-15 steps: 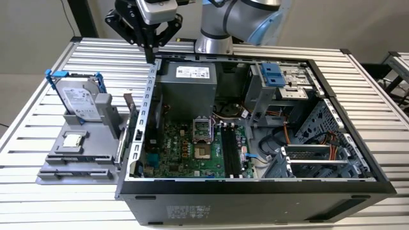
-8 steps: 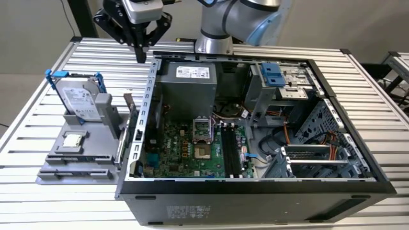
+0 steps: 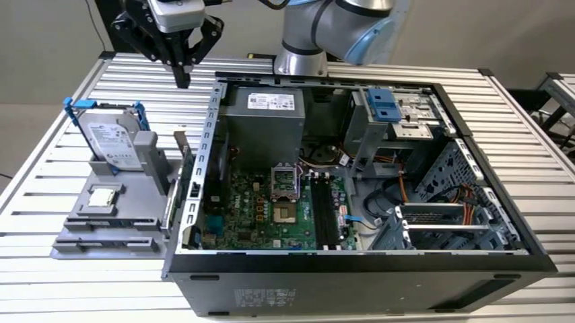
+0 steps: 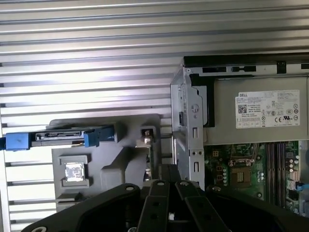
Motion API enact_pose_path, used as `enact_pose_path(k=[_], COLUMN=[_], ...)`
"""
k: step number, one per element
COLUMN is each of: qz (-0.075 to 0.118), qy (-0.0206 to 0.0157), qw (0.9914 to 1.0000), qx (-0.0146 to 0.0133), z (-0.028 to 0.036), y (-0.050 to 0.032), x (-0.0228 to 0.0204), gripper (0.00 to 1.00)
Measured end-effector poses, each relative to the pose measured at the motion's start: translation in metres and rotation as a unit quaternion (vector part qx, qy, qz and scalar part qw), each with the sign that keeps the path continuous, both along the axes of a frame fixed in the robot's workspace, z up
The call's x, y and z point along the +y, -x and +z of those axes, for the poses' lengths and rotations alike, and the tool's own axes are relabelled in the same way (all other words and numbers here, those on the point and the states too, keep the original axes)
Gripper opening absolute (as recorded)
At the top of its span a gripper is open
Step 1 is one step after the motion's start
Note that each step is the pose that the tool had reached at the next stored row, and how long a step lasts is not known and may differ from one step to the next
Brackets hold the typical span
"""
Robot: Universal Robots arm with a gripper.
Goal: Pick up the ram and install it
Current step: 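Reach for the ram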
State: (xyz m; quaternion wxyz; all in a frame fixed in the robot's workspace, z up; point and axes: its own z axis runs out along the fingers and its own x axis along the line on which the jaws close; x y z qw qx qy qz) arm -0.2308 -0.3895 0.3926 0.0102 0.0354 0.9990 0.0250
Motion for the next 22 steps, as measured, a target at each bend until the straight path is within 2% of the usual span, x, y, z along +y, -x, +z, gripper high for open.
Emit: enact_pose_path(k=[6,22], qz=[0.0,0.0], qy=[0.0,0.0], qw=[1.0,1.0], qx=[0.0,0.0], z=[0.0,0.0], y=[0.0193,0.0643], x=[-0.0001,-0.0001], gripper=[0.0,0.0])
